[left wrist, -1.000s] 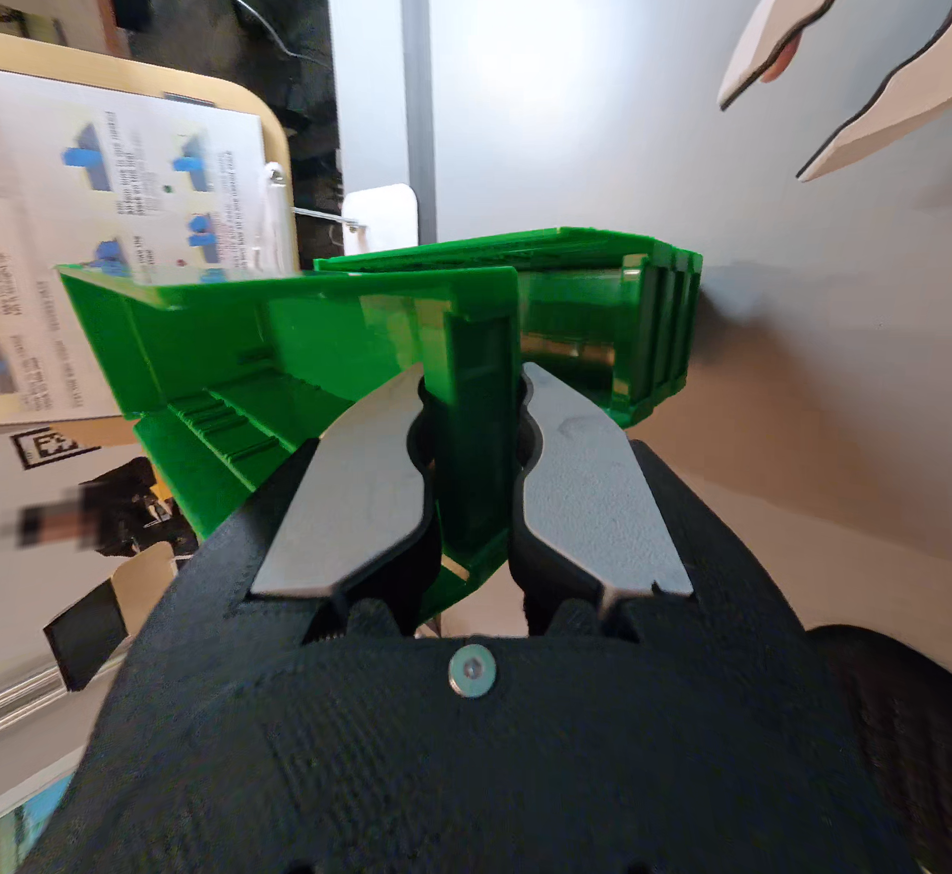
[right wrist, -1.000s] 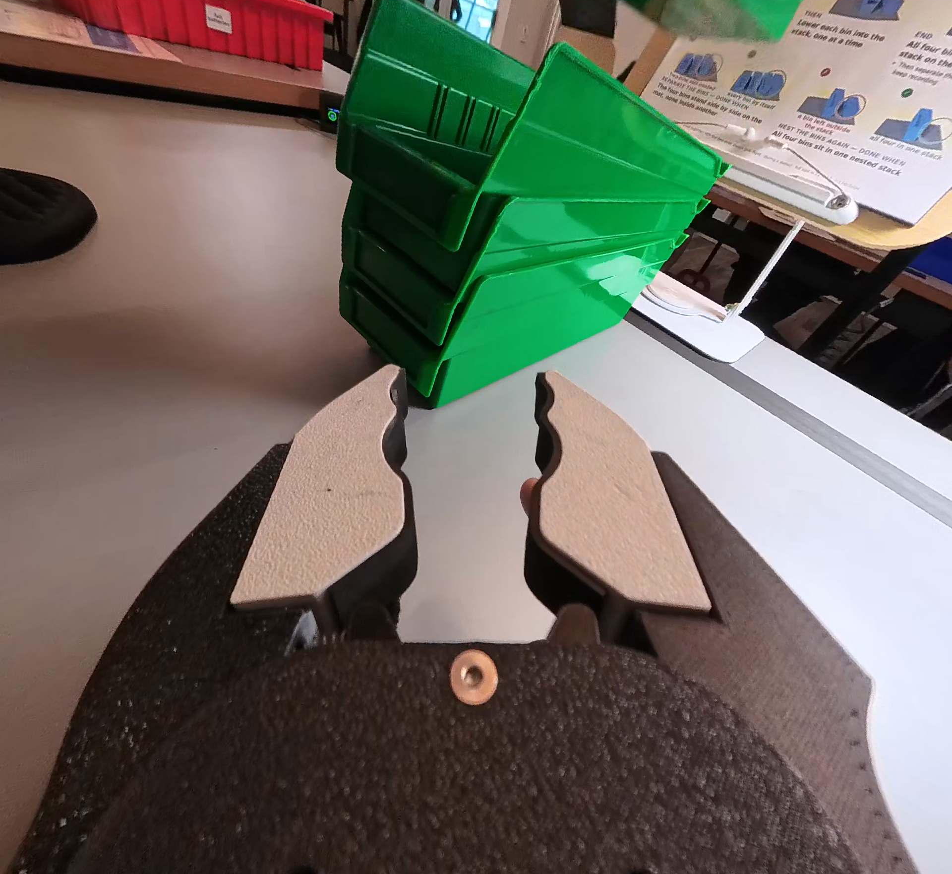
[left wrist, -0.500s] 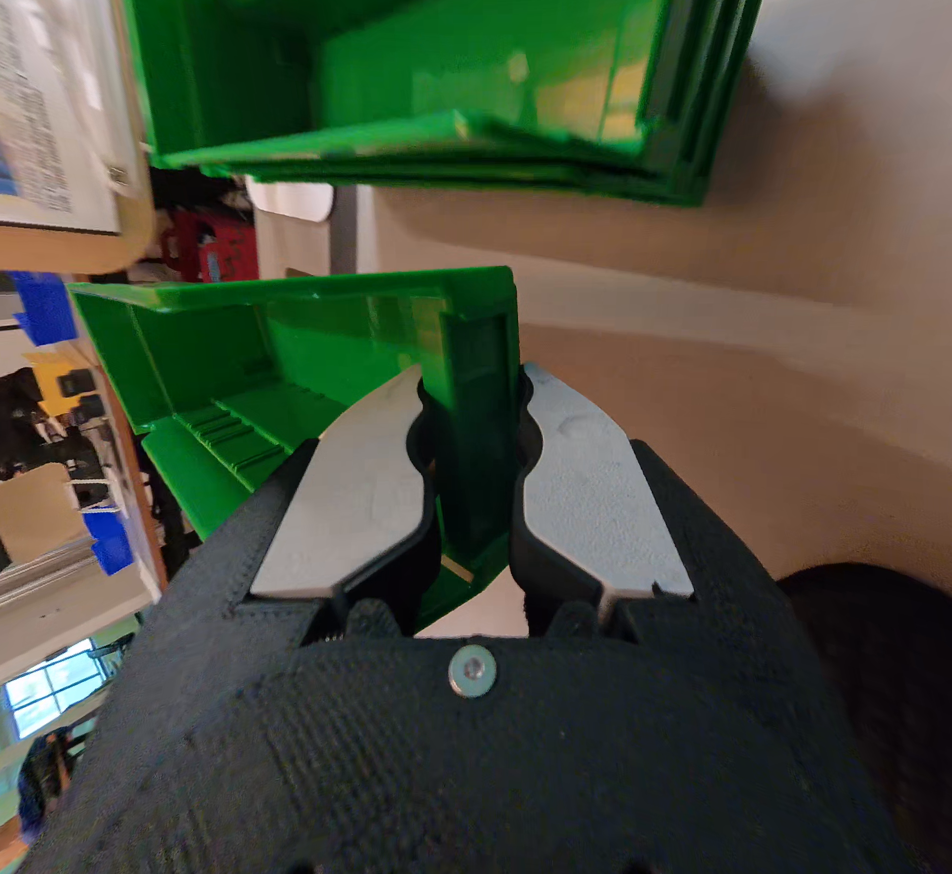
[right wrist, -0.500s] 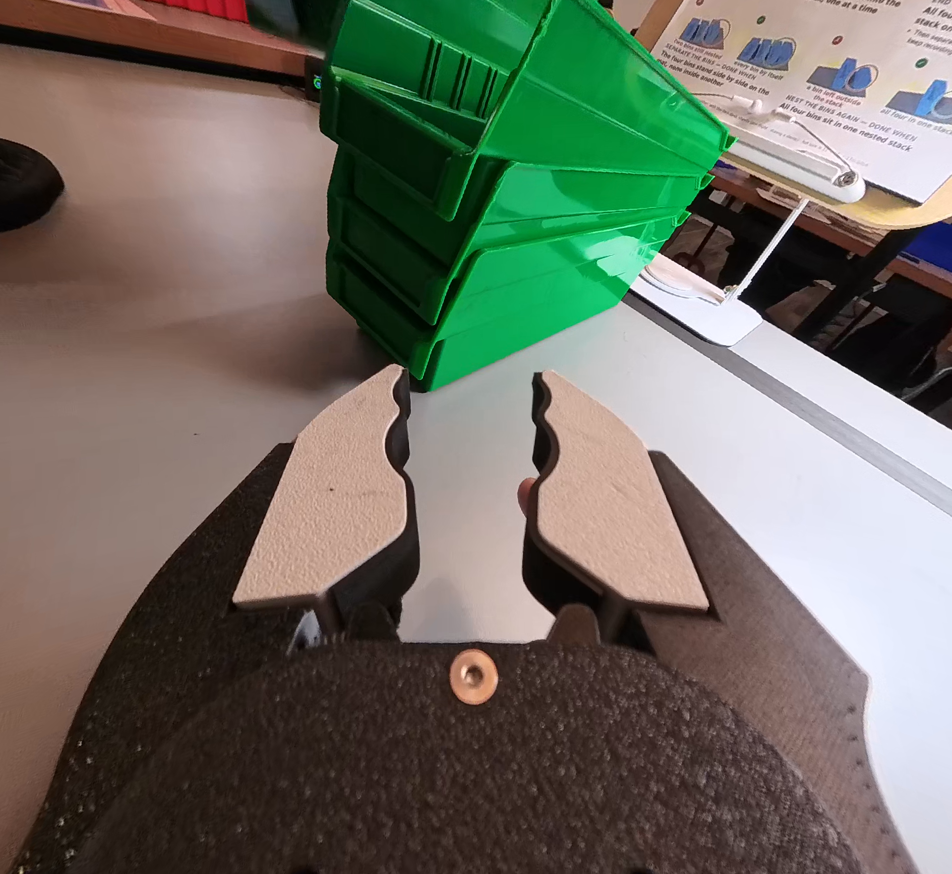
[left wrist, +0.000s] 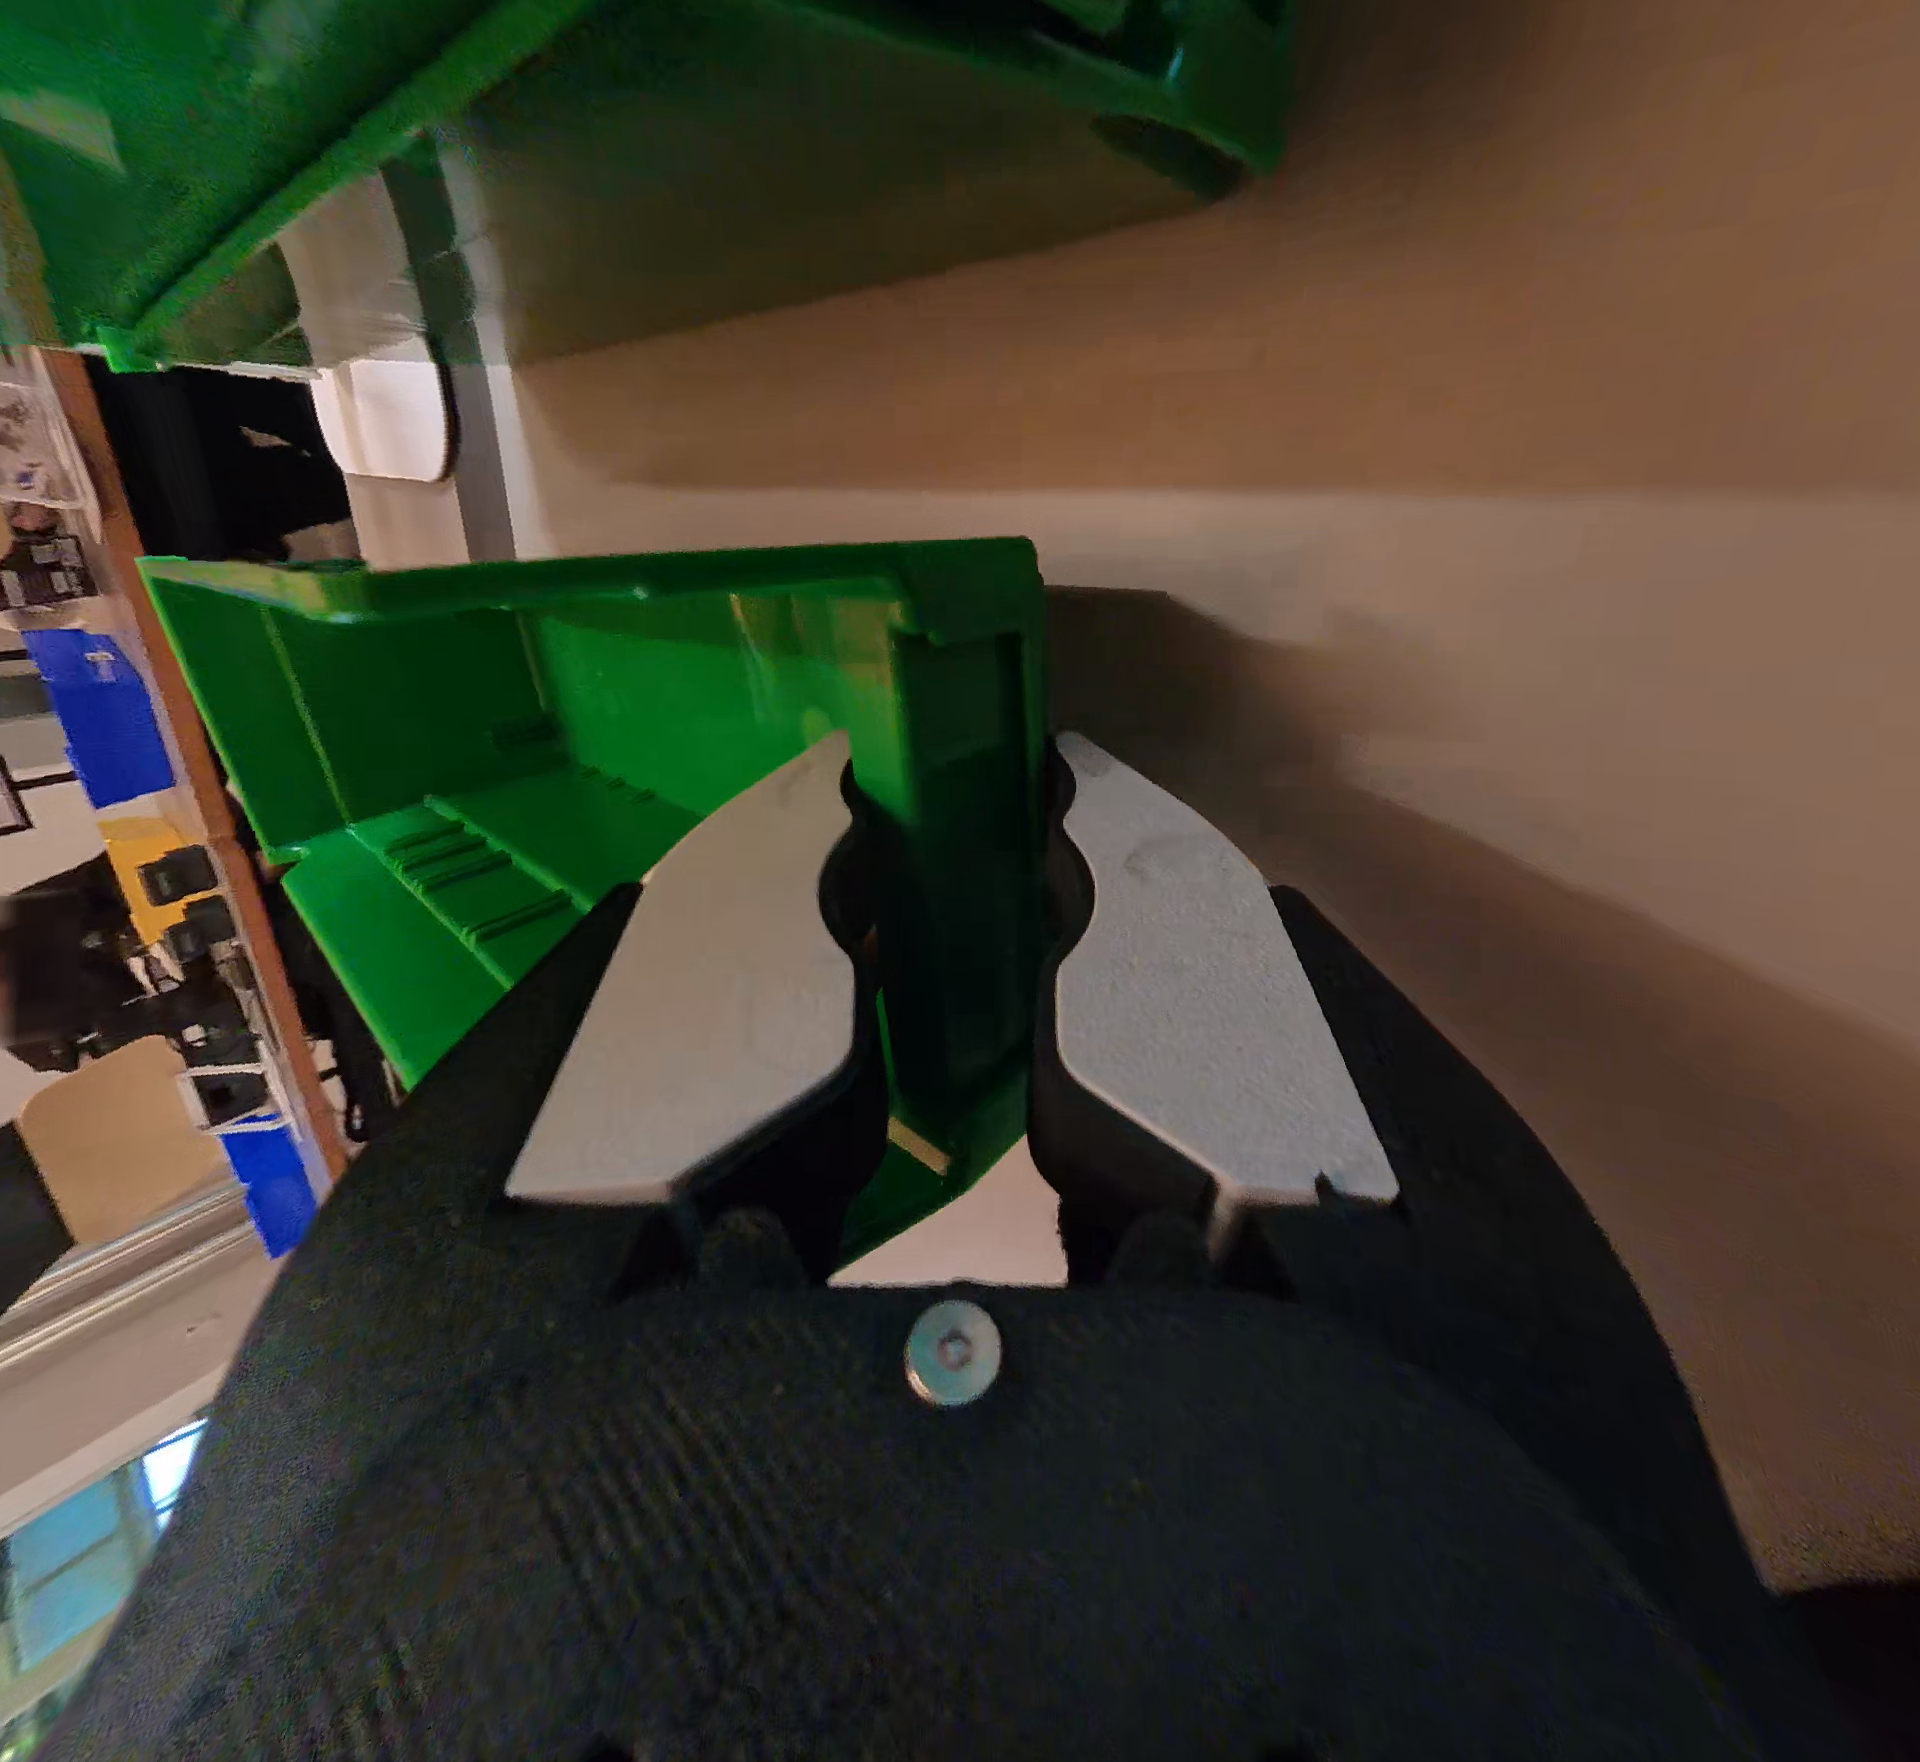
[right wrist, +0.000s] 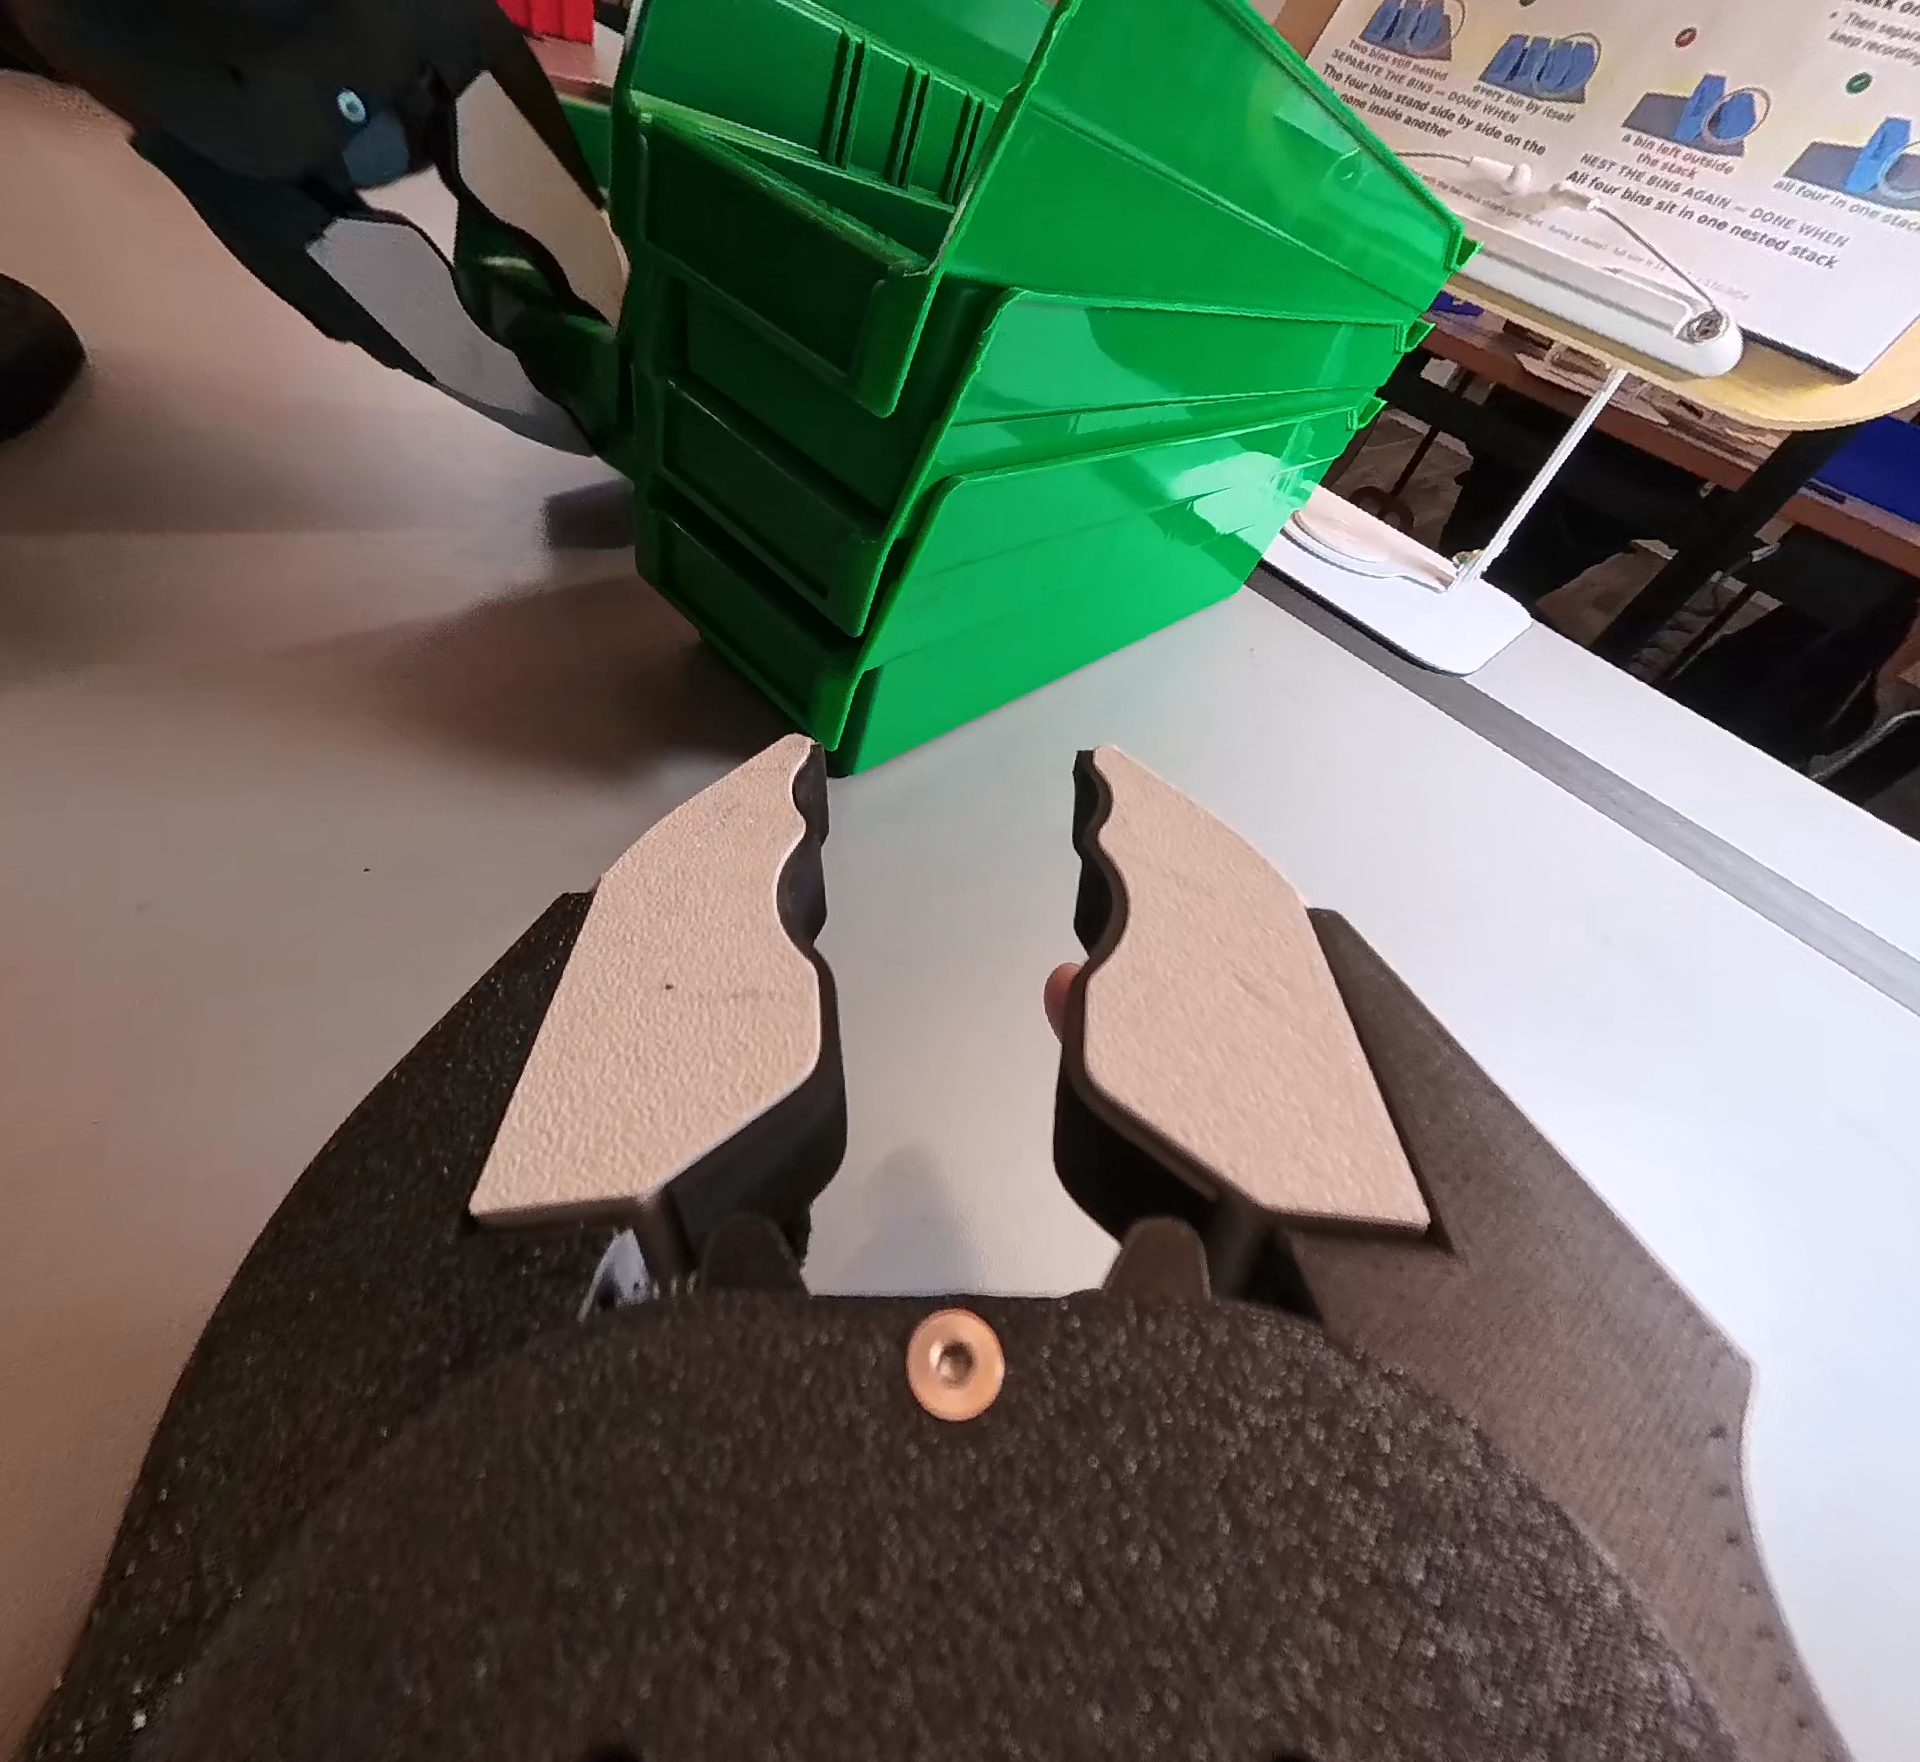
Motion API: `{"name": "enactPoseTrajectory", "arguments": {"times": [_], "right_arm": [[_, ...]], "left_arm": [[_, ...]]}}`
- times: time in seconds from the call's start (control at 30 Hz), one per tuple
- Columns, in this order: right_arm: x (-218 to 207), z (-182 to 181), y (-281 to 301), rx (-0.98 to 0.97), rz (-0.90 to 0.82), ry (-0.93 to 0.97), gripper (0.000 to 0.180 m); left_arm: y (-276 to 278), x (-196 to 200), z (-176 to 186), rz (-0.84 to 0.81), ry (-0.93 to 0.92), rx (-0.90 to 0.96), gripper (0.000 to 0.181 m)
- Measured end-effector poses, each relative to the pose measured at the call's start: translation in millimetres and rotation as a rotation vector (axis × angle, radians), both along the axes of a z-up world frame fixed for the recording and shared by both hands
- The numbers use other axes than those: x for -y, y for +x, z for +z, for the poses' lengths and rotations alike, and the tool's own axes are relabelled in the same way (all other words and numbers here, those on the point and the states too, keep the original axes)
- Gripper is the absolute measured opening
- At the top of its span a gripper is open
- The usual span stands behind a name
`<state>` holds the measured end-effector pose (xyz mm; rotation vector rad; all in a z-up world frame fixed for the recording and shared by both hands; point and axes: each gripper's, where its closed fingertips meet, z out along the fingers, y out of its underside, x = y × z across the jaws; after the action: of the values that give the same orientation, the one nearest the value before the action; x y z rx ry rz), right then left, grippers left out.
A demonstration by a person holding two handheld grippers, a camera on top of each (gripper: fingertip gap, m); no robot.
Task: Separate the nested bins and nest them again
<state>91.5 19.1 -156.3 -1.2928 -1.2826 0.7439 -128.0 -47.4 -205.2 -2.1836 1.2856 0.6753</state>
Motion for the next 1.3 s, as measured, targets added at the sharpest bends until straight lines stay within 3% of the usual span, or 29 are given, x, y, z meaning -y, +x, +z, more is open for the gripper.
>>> {"name": "enactPoseTrajectory", "arguments": {"times": [0.17, 0.33, 0.47, 0.7, 0.87, 1.07, 1.3], "right_arm": [[-0.4, 0.9, 0.6, -0.005, -0.002, -0.002, 0.045], [-0.4, 1.5, 0.8, -0.008, -0.002, -0.002, 0.045], [-0.5, 2.3, 1.1, -0.013, -0.003, -0.002, 0.045], [14.9, 27.0, -4.9, -0.016, 0.036, 0.103, 0.042], [51.4, 49.8, -29.7, 0.118, 0.118, 0.312, 0.041], [68.0, 73.2, -75.0, 0.347, 0.168, 0.604, 0.046], [26.9, 27.6, -111.0, 0.791, 0.14, 0.69, 0.046]], "left_arm": [[-5.7, -7.3, -8.8, -0.001, 0.031, -0.009, 0.029], [6.2, -12.7, -0.6, 0.005, 0.123, 0.081, 0.044], [42.7, -8.2, 30.2, -0.011, 0.27, 0.296, 0.049], [82.9, 14.2, 67.6, 0.04, 0.415, 0.862, 0.051], [72.2, 18.5, 58.0, 0.16, 0.461, 1.095, 0.049], [66.2, 21.8, 56.6, 0.188, 0.452, 1.105, 0.05], [77.6, 30.6, 63.9, 0.116, 0.476, 1.045, 0.049]]}}
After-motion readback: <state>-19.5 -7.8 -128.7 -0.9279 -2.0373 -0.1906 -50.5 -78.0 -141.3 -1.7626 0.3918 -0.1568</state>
